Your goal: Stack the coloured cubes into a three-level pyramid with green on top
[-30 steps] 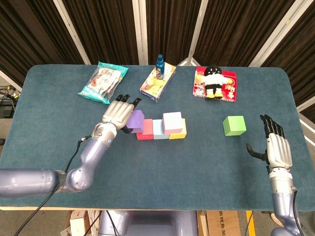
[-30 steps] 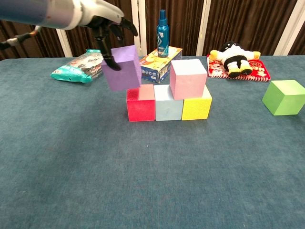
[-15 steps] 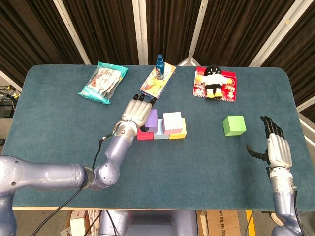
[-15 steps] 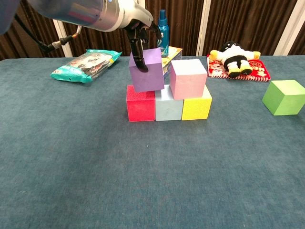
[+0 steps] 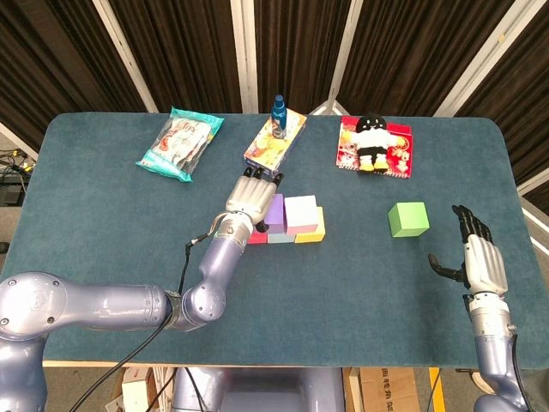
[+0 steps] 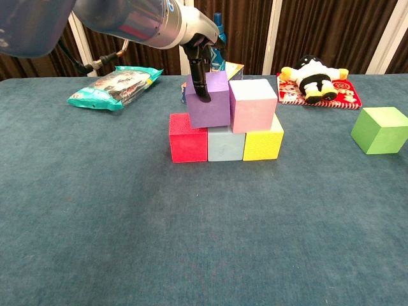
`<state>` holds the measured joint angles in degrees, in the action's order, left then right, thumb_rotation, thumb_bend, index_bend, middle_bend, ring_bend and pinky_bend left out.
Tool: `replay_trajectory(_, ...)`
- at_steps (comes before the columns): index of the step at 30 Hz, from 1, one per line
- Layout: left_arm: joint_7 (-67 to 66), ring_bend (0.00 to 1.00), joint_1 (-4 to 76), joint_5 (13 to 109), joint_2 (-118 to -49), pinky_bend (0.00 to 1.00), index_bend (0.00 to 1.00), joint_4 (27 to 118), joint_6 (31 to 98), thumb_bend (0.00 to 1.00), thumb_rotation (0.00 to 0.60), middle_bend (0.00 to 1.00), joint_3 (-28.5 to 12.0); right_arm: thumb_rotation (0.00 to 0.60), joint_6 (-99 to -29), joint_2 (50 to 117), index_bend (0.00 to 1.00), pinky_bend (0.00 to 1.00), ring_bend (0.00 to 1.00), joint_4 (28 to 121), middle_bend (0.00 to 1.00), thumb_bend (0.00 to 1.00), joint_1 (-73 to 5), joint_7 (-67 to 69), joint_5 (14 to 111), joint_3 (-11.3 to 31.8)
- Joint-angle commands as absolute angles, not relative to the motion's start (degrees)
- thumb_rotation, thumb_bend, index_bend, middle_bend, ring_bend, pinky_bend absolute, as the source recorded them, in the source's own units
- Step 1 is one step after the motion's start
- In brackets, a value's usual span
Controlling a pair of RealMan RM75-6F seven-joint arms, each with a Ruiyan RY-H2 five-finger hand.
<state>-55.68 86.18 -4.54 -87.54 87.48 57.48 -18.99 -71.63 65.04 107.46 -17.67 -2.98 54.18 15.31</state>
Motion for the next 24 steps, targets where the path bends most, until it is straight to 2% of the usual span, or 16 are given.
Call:
replay_trajectory(1, -56.0, 0.05, 86.4, -4.6, -87.9, 0.06, 0.05, 87.1, 57.2, 0.34, 0.600, 0.39, -19.0, 0.600, -71.6, 65.1, 0.00, 0.00, 0.00, 107.4, 0.00, 0.34, -17.7, -3.0, 54.1, 15.3)
replay_trajectory(24, -57.4, 0.05, 86.6, -5.6, -89.8, 0.06, 0.05, 84.7, 56.6, 0.34, 0.600, 0.39, -18.9, 0.600, -70.9, 65.2, 0.00, 0.00, 0.00, 107.2, 0.00, 0.34, -17.8, -2.8, 53.3, 15.3)
